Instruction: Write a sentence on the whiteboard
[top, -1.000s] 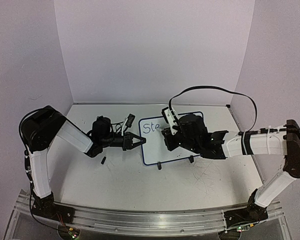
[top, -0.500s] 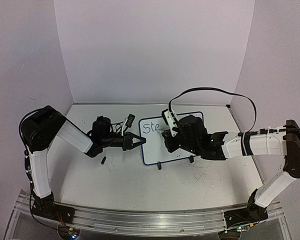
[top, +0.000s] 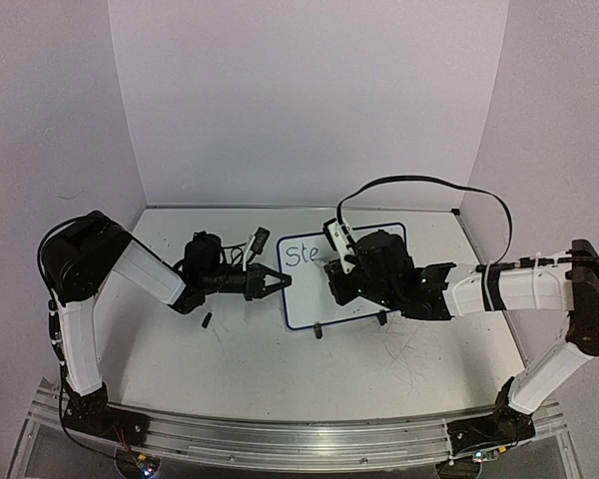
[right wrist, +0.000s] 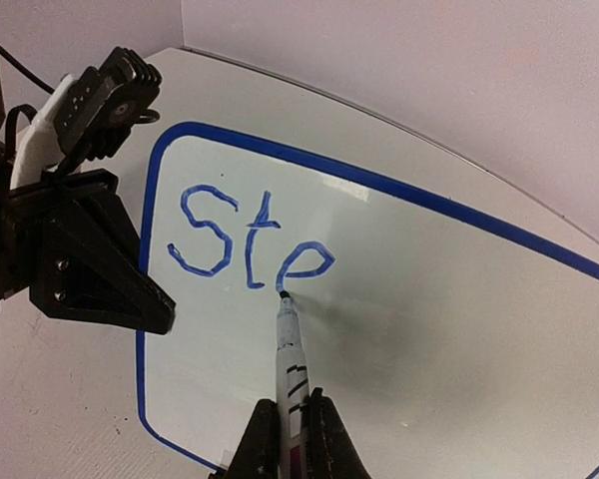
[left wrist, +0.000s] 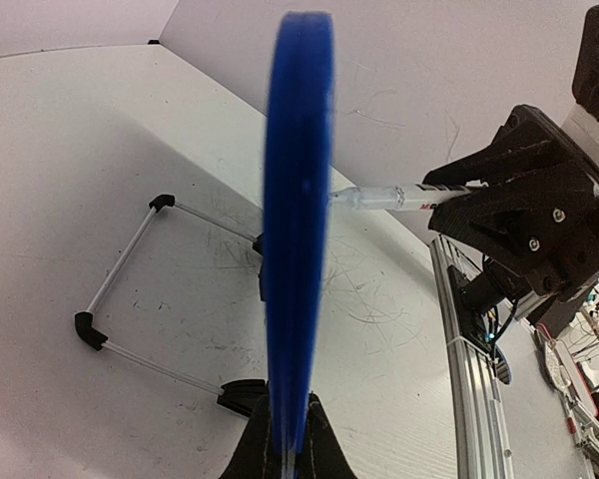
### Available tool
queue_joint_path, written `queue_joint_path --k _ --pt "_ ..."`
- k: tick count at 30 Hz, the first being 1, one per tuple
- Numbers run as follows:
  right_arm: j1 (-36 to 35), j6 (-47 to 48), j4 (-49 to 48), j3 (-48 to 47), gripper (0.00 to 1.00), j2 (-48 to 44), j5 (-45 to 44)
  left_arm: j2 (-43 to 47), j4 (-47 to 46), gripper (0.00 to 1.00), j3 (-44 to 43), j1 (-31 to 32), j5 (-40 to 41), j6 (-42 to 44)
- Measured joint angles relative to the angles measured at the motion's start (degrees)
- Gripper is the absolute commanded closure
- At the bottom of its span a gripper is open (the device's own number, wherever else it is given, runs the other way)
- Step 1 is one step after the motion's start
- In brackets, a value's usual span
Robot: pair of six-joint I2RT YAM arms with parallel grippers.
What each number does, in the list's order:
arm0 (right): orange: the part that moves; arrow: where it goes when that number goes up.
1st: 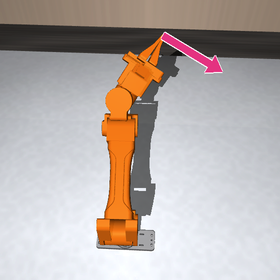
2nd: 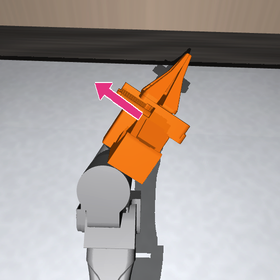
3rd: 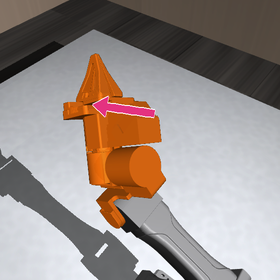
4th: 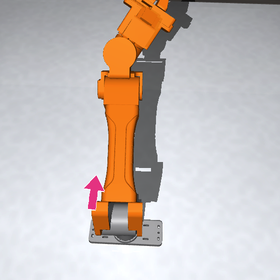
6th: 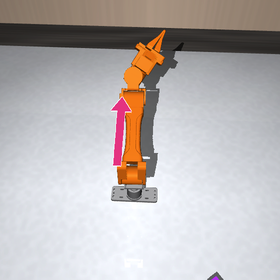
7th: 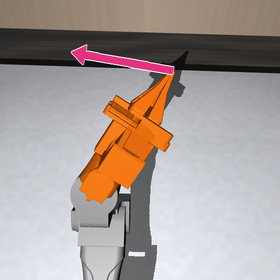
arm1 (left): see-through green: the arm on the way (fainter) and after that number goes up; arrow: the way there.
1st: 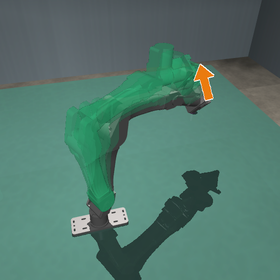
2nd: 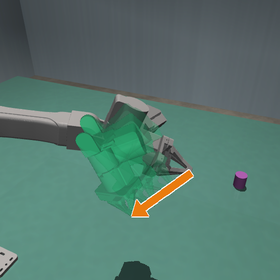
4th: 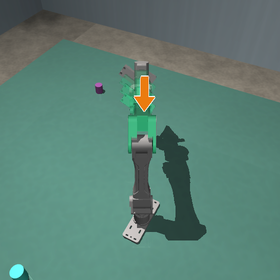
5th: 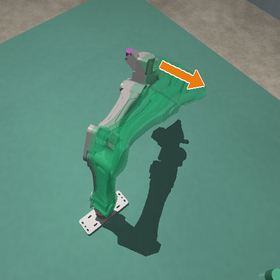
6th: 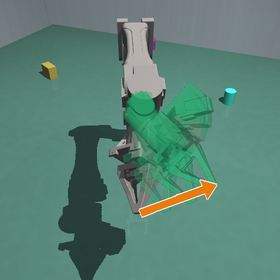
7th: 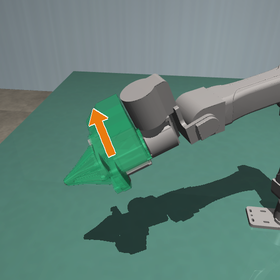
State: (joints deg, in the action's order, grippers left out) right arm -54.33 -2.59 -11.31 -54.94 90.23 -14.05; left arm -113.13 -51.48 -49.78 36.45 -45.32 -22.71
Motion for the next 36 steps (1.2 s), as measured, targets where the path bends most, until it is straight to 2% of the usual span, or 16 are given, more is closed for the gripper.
queue_joint_path --k 24,33,36 --pt "-0.09 0.26 1.88 0.33 1.0 -1.2 -2.86 0.08 0.11 1.0 0.0 0.0 0.0 0.19" --pt "0.96 1.07 0.74 3.45 1.0 -10.76 -1.01 0.25 0.46 1.0 0.0 0.0 0.0 0.27" --pt "2.5 1.19 -0.19 2.72 1.0 -10.27 1.5 0.25 0.48 1.0 0.0 0.0 0.0 0.29"
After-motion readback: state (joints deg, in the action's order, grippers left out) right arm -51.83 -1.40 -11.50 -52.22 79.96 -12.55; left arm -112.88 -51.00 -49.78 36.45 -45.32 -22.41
